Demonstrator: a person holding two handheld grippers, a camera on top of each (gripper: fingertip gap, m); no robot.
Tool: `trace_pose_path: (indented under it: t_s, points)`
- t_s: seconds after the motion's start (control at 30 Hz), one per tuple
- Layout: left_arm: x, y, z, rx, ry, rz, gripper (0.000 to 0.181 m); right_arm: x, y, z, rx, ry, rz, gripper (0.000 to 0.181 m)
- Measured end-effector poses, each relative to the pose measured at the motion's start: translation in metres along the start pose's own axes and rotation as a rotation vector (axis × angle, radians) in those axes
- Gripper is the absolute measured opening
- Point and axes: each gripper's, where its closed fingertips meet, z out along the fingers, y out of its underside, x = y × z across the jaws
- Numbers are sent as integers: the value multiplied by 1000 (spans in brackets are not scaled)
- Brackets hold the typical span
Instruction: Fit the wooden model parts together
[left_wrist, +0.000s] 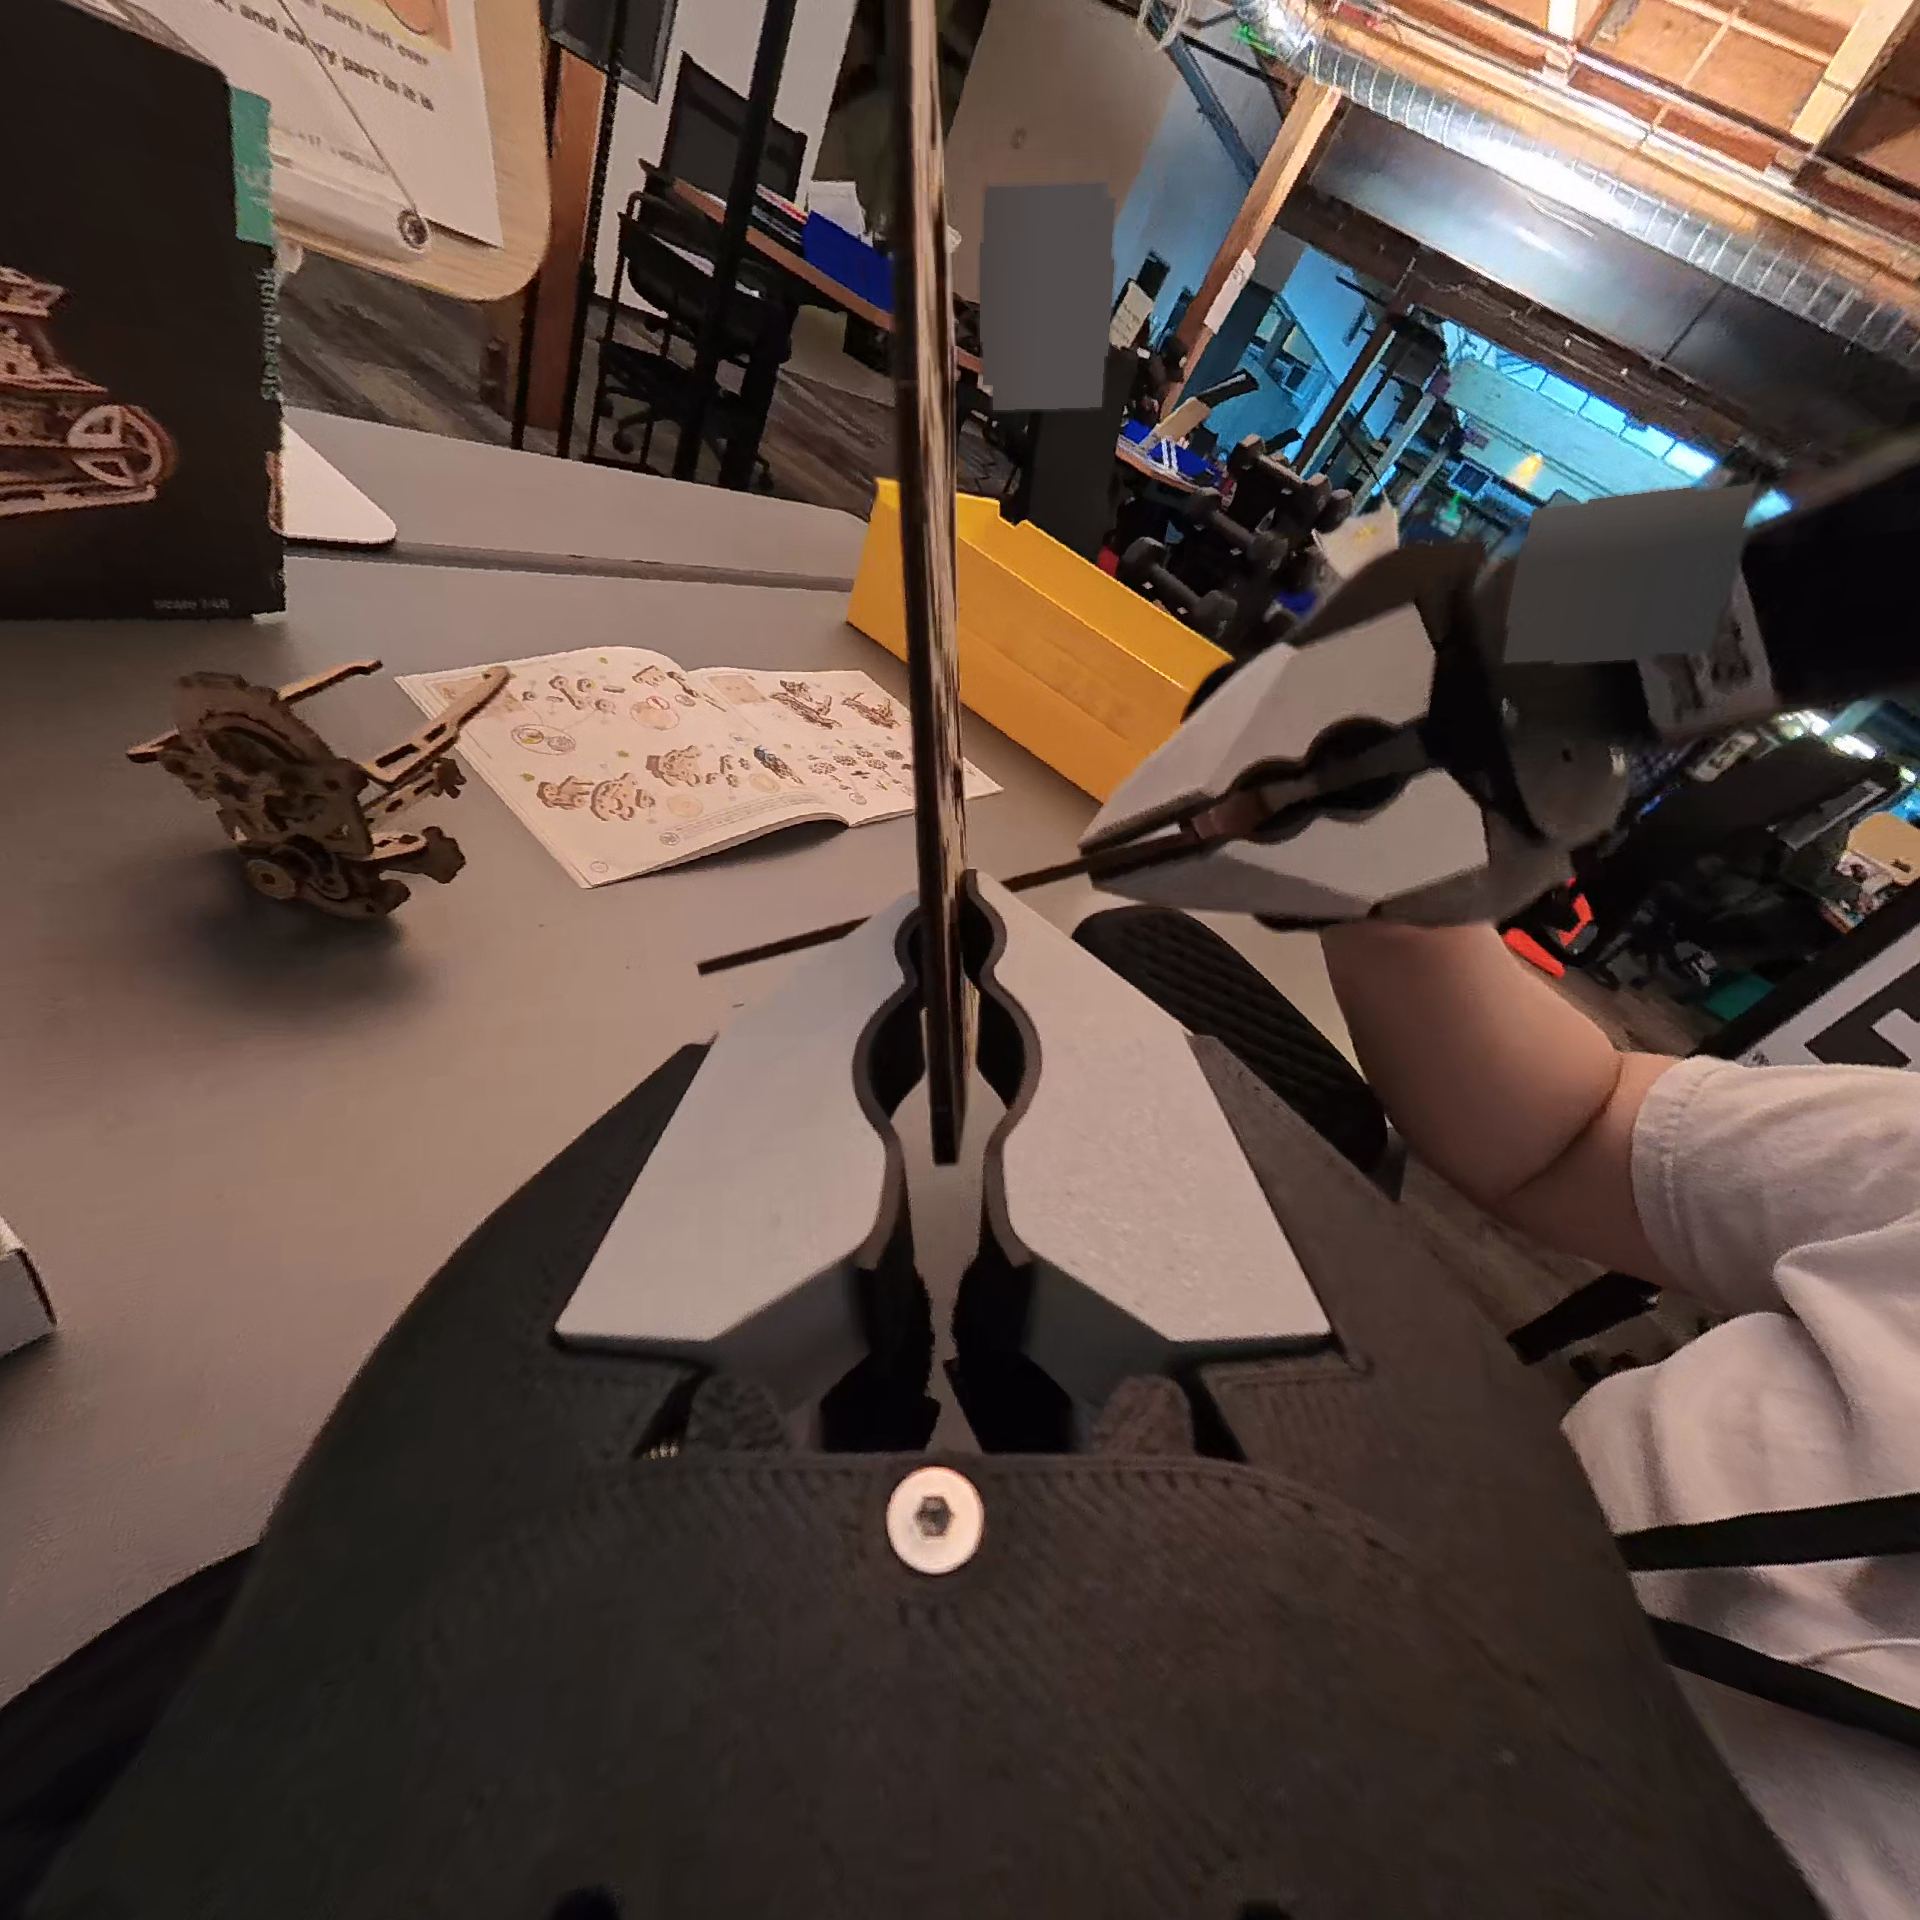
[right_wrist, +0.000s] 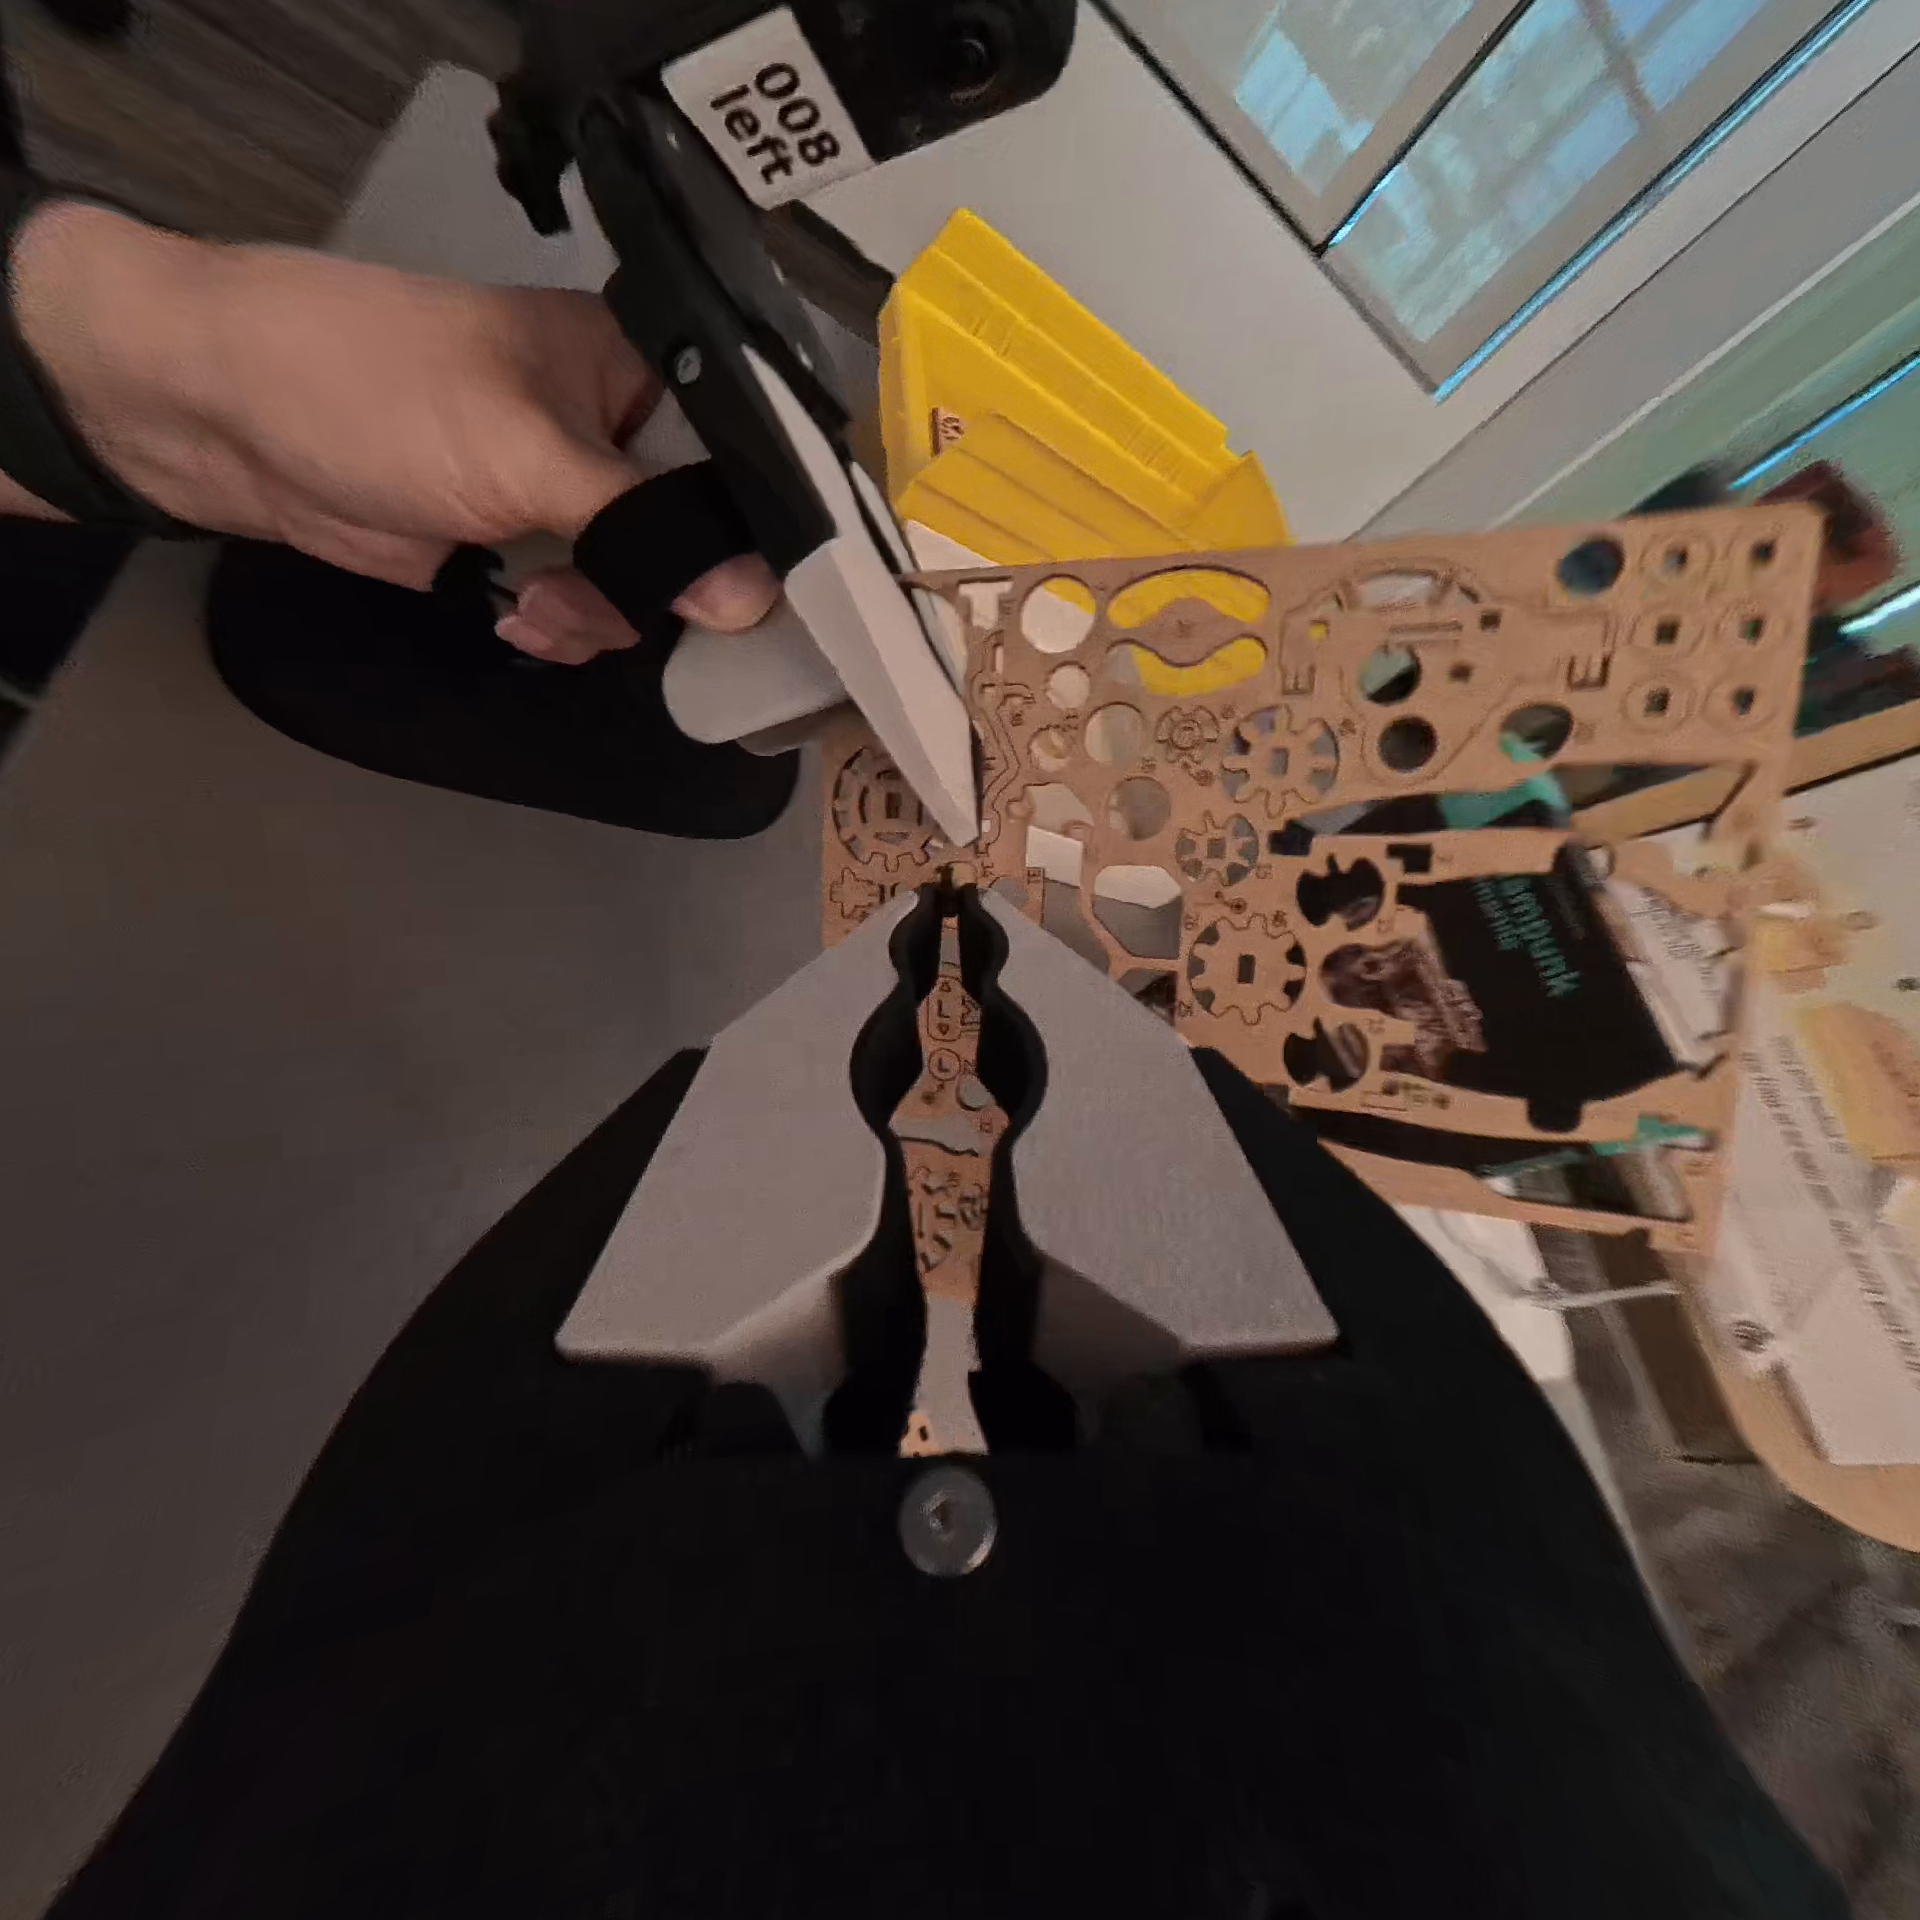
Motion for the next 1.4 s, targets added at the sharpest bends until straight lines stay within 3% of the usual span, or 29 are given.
trace_pose_path:
  t_s: [0.03, 0.17, 0.33, 0.57, 0.67, 0.93, 1.1, 1.17, 1.4]
  points:
    - [-2, 0, -1, 8, 0, -20, 0, -1, 1, 2, -5, 41, -35, 1]
    - [-5, -3, -1, 61, 74, -170, 0, -3, -1, 4, 24, 211, -165, 1]
    - [-5, -7, -1, 91, 106, -237, 0, -7, -2, 6, -41, 431, -472, 0]
    - [-6, -11, 1, 120, 128, -306, 1, -5, -1, 8, -50, 535, -529, 1]
    - [-5, -7, -1, 89, 94, -185, 0, -6, -2, 7, 1, 386, -406, 0]
    - [18, -7, -3, 16, 149, 6, 0, 6, -14, -14, 130, -281, 173, 2]
    - [22, -8, -1, 19, 165, 24, 0, 15, -11, -16, 116, -393, 322, 1]
    - [16, -10, 0, 37, 150, -19, 0, 17, -11, -12, 122, -308, 273, 1]
    - [-1, -18, 1, 117, 139, -218, 0, 8, -12, 1, 50, 287, -309, 1]
